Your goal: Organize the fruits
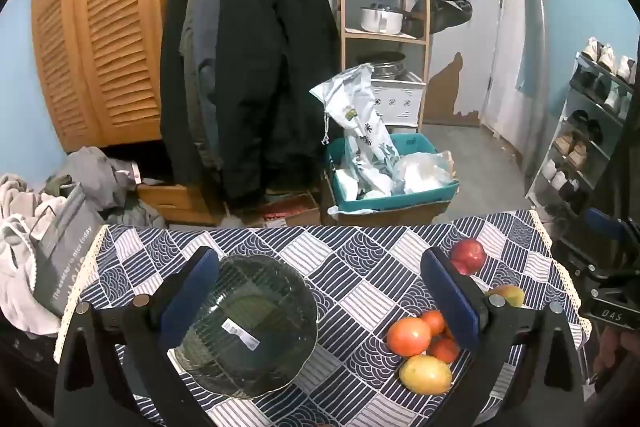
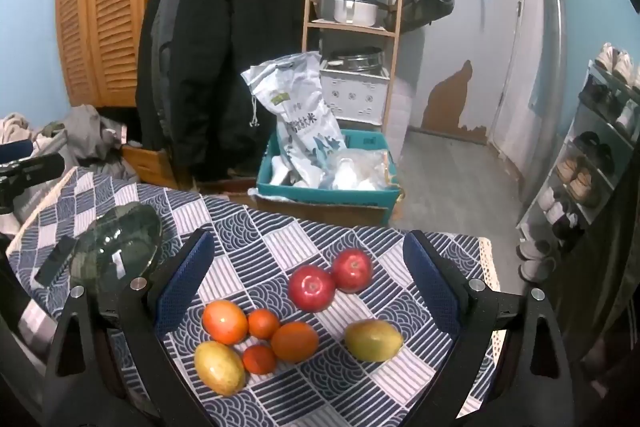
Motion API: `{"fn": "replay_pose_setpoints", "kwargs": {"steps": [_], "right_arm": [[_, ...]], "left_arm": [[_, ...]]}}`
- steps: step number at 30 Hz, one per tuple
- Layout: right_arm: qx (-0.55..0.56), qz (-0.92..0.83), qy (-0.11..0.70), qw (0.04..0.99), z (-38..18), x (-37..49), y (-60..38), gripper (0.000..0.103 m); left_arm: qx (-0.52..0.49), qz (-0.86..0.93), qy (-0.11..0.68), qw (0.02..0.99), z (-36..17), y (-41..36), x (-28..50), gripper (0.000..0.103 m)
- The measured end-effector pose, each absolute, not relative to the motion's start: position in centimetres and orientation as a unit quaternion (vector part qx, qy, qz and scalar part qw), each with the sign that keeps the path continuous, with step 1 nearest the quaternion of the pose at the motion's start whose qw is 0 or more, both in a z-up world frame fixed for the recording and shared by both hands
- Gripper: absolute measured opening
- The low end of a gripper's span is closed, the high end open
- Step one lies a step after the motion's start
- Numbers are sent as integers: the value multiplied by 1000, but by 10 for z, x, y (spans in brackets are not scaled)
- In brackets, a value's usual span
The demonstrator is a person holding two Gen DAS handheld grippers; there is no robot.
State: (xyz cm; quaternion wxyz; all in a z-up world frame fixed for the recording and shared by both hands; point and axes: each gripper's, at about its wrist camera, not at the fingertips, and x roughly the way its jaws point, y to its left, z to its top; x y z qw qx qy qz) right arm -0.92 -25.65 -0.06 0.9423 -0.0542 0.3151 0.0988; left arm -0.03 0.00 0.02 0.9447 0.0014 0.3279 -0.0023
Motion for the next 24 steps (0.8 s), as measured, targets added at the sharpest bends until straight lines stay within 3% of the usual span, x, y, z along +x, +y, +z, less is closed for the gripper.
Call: {"fn": "replay_pose_setpoints", "kwargs": {"steps": [24], "right_arm": [[-54, 98, 315, 942, -2, -8, -256, 94]], "left_arm": [[-12, -3, 324, 946, 2, 2, -3, 102]]}}
